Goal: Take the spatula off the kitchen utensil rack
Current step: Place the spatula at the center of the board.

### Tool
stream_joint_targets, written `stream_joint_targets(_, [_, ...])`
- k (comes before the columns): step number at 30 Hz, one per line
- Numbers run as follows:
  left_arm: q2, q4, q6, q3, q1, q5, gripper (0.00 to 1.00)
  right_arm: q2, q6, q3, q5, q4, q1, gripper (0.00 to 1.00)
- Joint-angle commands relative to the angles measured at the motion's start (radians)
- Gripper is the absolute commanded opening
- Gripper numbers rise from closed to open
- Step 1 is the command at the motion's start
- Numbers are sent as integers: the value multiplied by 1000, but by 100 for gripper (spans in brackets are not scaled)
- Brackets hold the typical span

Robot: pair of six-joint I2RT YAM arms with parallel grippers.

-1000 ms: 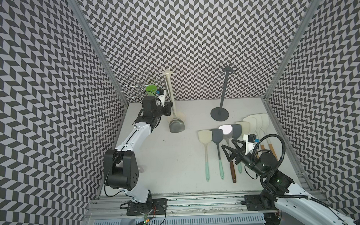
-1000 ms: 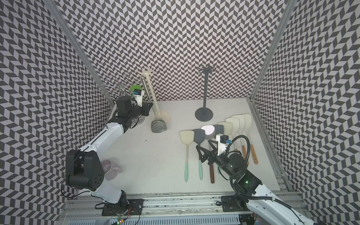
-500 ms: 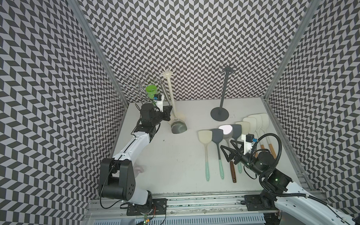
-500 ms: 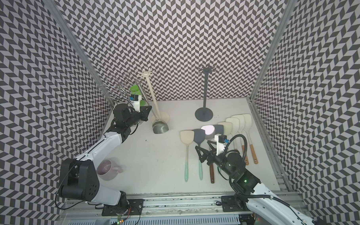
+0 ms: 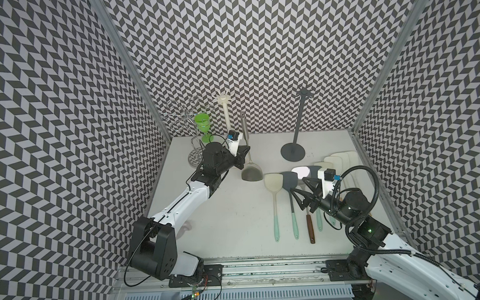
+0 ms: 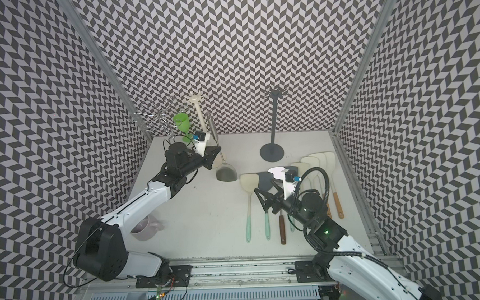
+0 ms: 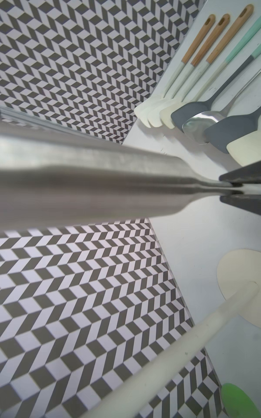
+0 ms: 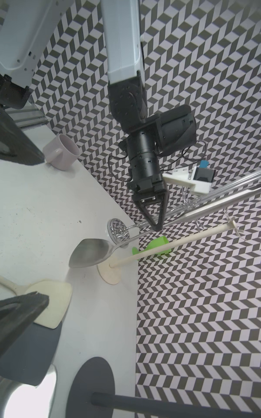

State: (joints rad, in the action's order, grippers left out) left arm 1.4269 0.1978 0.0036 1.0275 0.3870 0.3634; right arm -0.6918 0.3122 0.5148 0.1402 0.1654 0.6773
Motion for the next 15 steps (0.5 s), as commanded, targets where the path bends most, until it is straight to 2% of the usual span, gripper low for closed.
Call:
stream_joint_targets(1, [-4, -10, 86, 57, 35, 12, 0, -88, -62, 122, 59, 56, -6, 88])
stream_joint_targets(7, [-19, -52, 147, 56, 86, 6, 0, -321, -83, 382, 139, 35, -21, 87])
stream_joint_targets(15, [-44, -68, 188, 29, 116, 83, 0, -566, -63, 672, 263, -18, -93, 81])
